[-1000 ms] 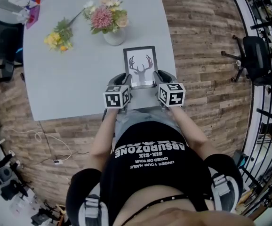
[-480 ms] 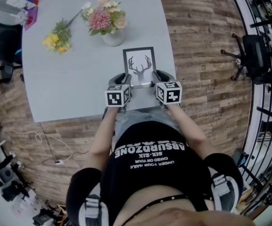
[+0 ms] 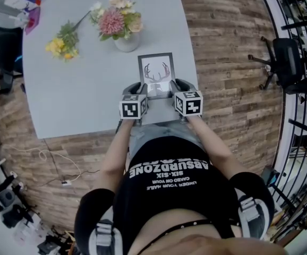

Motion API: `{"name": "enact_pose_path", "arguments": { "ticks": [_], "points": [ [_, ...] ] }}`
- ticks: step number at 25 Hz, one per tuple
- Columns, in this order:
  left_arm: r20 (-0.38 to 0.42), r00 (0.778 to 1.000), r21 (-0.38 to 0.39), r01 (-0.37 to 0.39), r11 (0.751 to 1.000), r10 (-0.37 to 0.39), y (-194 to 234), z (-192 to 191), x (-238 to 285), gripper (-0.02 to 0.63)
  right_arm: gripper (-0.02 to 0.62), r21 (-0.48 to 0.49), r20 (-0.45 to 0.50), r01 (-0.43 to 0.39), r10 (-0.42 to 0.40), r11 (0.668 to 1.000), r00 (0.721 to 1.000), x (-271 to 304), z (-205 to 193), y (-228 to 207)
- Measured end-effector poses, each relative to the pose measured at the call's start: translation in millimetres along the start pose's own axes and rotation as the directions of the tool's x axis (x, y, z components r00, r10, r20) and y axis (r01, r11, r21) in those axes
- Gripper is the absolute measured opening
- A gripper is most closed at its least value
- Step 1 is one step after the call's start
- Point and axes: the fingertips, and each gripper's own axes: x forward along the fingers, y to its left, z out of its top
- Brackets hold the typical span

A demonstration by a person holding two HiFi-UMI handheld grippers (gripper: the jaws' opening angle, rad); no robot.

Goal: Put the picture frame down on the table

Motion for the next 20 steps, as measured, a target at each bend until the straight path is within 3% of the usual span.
{"name": "enact_pose_path", "arguments": {
  "ticks": [11, 20],
  "points": [
    [-0.034, 0.999, 0.009, -0.003, 1.0, 0.004, 7.7, -6.0, 6.0, 0.098, 0.086, -0.017, -0.016, 0.017, -0.018, 1.0, 1.0, 8.8, -2.1, 1.7],
    [-0.049, 0.998, 0.0, 0.041, 0.999, -0.041, 10.1, -6.2, 6.7, 0.106, 0.091, -0.018, -0.025, 0.007, -0.007, 1.0, 1.0, 9.8, -2.5, 1.5]
  ]
}}
